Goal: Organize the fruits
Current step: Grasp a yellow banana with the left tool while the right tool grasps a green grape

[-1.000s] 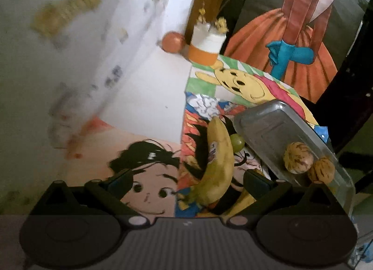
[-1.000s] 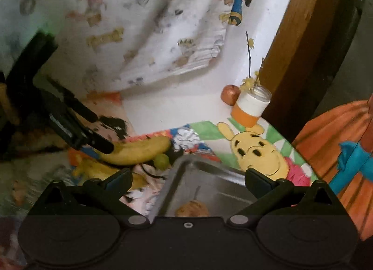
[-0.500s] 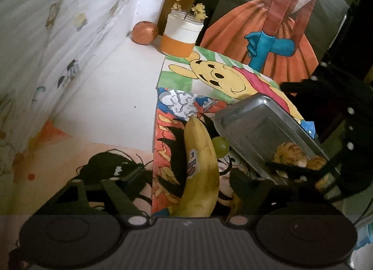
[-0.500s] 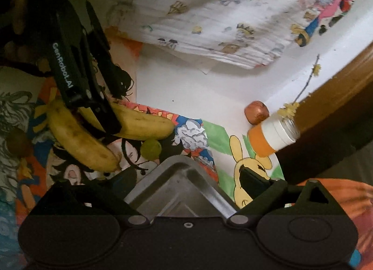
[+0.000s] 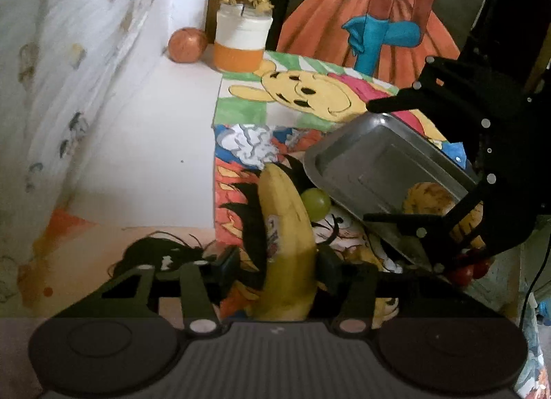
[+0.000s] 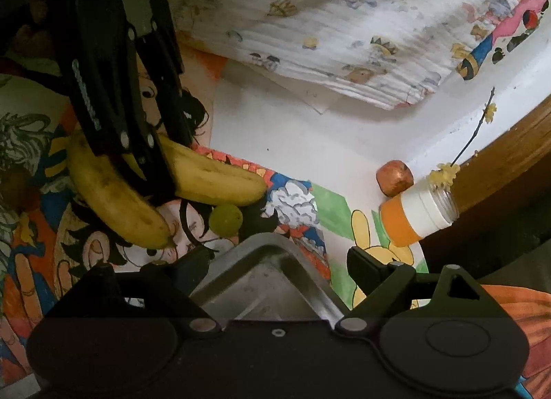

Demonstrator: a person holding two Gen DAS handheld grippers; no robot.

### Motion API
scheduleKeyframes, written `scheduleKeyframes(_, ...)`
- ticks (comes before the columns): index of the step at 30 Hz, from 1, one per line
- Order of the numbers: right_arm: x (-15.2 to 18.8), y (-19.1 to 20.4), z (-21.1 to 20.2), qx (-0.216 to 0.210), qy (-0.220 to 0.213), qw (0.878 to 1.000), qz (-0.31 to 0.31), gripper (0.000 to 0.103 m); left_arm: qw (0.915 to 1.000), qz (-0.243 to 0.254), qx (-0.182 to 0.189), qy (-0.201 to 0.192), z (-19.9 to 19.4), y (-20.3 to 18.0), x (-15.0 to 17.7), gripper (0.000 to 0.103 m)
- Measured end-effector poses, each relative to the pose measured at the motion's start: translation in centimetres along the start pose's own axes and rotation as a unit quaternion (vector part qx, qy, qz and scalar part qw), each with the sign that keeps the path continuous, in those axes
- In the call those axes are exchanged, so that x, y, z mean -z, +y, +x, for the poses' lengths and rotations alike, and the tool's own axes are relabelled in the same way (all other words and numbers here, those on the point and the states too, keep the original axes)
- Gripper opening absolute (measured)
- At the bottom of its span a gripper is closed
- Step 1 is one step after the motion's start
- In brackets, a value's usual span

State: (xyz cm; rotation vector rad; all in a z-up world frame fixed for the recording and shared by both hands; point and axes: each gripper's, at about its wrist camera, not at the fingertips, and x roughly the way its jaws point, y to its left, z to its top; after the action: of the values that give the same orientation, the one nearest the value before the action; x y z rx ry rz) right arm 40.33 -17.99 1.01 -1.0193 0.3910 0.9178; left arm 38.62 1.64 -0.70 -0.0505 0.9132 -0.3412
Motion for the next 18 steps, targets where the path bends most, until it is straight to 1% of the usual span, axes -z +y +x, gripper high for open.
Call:
scheduleKeyframes(5, 0.1, -0.2, -0.1, -0.003, 0.003, 1.000, 0.005, 0.088, 0.9996, 0.024, -0.012, 0.011, 0.5, -1.1, -0.3, 0.040)
scheduleKeyframes(7, 0.1, -0.2, -0.1, -0.011, 0.002, 1.000, 0.006, 0.088, 0.9996, 0.023, -0.009, 0.013, 0.6, -1.3, -0.4, 0.036)
scheduleKeyframes(9, 0.1, -0.1, -0.1, -0.021, 0.000, 1.000, 0.005, 0.088, 0.9998, 0.013, -0.011, 0.014, 0.6, -1.2, -0.4, 0.035)
scheduleKeyframes(12, 0.0, -0.1, 0.3, -0.024, 0.004, 1.000, 0.004, 0.088, 0.9996, 0.001, -0.026, 0.011, 0.4, -1.1, -0.2, 0.035)
scheduleKeyframes(18, -0.2, -0.7, 1.2, -0.040, -0.003, 0.999, 0.032, 0.088, 0.9992, -0.012, -0.036, 0.010, -0.3, -0.5, 0.0, 0.035)
